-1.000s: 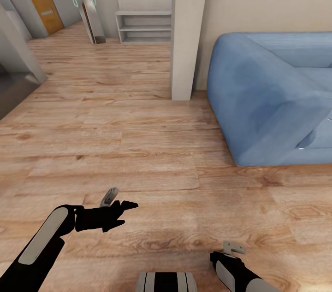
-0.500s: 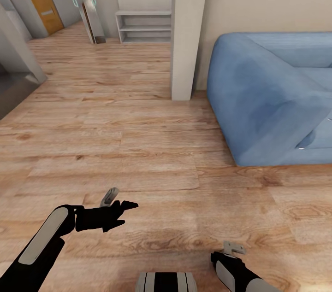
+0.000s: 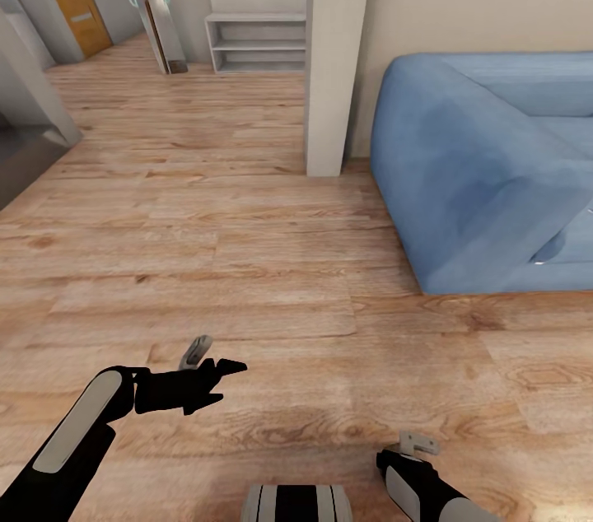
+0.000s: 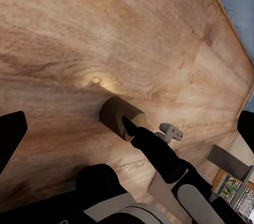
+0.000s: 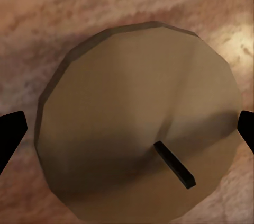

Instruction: Place each of the two pumpkins and all three candles from the living room inside a cabinet in the living room (use any cabinet), then make sure every cabinet is closed, and position the cauldron so it is next to a table in the living room.

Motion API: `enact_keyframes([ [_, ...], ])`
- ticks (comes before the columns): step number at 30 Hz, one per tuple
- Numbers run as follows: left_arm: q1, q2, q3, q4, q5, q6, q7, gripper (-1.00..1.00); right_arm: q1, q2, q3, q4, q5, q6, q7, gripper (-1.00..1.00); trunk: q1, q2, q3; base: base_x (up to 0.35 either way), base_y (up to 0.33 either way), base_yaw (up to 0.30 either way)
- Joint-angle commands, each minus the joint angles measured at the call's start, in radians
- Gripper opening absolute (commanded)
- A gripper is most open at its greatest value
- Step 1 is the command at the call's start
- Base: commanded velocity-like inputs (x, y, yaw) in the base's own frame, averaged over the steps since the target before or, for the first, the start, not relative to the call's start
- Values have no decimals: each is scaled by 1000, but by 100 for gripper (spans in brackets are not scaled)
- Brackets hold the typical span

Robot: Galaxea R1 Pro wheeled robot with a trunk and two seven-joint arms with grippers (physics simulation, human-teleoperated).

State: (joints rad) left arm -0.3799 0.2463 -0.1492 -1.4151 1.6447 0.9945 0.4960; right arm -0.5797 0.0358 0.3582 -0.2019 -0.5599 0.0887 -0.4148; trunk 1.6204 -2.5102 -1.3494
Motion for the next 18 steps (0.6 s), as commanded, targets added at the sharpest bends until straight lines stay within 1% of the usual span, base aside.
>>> enact_keyframes([
  [1,-1,1,-1,-1,10,0,10,100,0,-1,8,-2,-4,8,-7,100,0,0,-1,0,0,0],
  [6,-1,1,-1,-1,10,0,10,100,0,-1,8,-2,-5,10,-11,100,0,0,-1,0,0,0],
  [9,-1,0,-1,-1,10,0,10,100,0,-1,8,-2,-5,11,-13,100,1,-1,-12,0,0,0],
  [18,-1,1,-1,-1,10,0,10,100,0,-1,8,-2,-5,11,-15,100,1,-1,-12,0,0,0],
])
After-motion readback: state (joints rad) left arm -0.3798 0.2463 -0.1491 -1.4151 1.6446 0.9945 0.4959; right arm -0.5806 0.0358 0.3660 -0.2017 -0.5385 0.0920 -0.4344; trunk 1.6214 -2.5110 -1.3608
